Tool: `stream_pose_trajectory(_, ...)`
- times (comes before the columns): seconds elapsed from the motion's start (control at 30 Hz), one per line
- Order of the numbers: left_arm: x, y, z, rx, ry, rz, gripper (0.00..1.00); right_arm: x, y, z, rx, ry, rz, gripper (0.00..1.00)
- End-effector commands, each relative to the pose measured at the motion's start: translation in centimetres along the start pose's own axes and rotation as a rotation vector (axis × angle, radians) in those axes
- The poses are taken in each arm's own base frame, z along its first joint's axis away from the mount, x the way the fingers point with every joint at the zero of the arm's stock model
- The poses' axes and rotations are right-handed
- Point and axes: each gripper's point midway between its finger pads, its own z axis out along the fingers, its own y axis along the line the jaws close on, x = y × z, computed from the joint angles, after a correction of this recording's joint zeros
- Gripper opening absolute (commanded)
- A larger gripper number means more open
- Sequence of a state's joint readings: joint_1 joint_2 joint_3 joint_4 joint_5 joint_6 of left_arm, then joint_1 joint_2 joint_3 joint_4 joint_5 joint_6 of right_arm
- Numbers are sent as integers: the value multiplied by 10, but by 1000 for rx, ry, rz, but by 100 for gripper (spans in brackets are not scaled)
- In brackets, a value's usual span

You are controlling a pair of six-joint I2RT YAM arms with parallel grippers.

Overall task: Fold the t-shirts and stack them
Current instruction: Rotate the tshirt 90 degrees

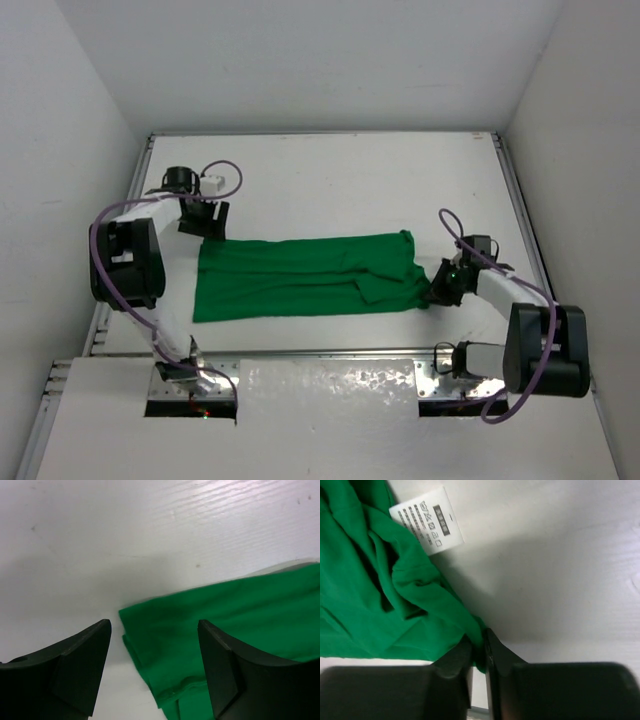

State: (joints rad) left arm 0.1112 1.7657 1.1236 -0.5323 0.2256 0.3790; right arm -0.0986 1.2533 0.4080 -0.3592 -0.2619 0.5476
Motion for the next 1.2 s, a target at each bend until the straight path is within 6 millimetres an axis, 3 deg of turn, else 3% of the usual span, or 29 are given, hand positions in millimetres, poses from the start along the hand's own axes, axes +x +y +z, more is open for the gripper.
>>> stream_pose_trajectory(0.0,-28,18,-16,-21,-113,-27,68,-13,-17,12,90,-35,-12,11)
stream_pose_trajectory(0.07,-40,20,-28,-25,-148,-25,68,-22,-20,16,123,-25,-28,5)
stream_pose_trajectory(0.17,-52,21,-43,-29,-175,-20,68,-59,-16,18,169,-38,-68,3)
stream_pose_trajectory(0.2,-53,20,-47,-27,-171,-21,68,-90,-7,15,173,-90,-87,2)
stream_pose_trajectory(0.27,-58,21,-54,-32,-177,-13,68,-108,-7,28,199,-58,-98,2)
stream_pose_trajectory(0.3,-58,20,-56,-28,-171,-12,68,-143,9,26,182,-109,-113,2)
stream_pose_trajectory(0.33,-57,19,-57,-26,-168,-11,68,-159,14,30,180,-115,-119,2)
stream_pose_trajectory(0.37,-57,18,-59,-22,-170,-6,68,-163,10,48,196,-71,-116,2)
stream_pose_trajectory(0.4,-56,17,-62,-18,-170,-4,68,-206,30,45,167,-137,-135,3)
stream_pose_trajectory(0.43,-55,15,-63,-11,-166,0,68,-223,36,50,157,-146,-144,6)
stream_pose_trajectory(0.47,-53,12,-63,0,-163,7,68,-224,34,75,151,-94,-144,10)
stream_pose_trajectory(0.5,-52,11,-65,4,-162,13,68,-266,61,72,92,-166,-170,14)
stream_pose_trajectory(0.53,-50,10,-66,6,-158,21,68,-279,74,78,44,-168,-177,27)
stream_pose_trajectory(0.57,-47,8,-66,15,-154,24,68,-286,79,86,37,-152,-172,33)
stream_pose_trajectory(0.6,-45,6,-66,22,-146,30,68,-317,96,99,14,-188,-185,38)
stream_pose_trajectory(0.63,-43,5,-66,26,-142,30,68,-330,104,104,1,-200,-172,47)
stream_pose_trajectory(0.67,-40,3,-65,35,-136,30,68,-337,108,111,2,-197,-161,50)
stream_pose_trajectory(0.7,-37,1,-65,42,-130,29,68,-363,121,120,-17,-245,-167,53)
stream_pose_trajectory(0.8,-30,-5,-62,67,-127,25,68,-392,125,126,-4,-332,-130,62)
stream_pose_trajectory(0.93,-24,-11,-60,90,-122,38,68,-413,124,104,-14,-437,-88,65)
stream_pose_trajectory(1.0,-26,-12,-62,93,-133,51,68,-428,142,73,-42,-492,-125,65)
stream_pose_trajectory(1.07,-30,-12,-64,99,-147,61,68,-428,152,46,-41,-499,-142,65)
stream_pose_trajectory(1.1,-32,-14,-64,112,-155,67,68,-432,165,4,-41,-551,-152,65)
stream_pose_trajectory(1.17,-32,-15,-62,124,-152,62,67,-397,154,-8,11,-502,-132,64)
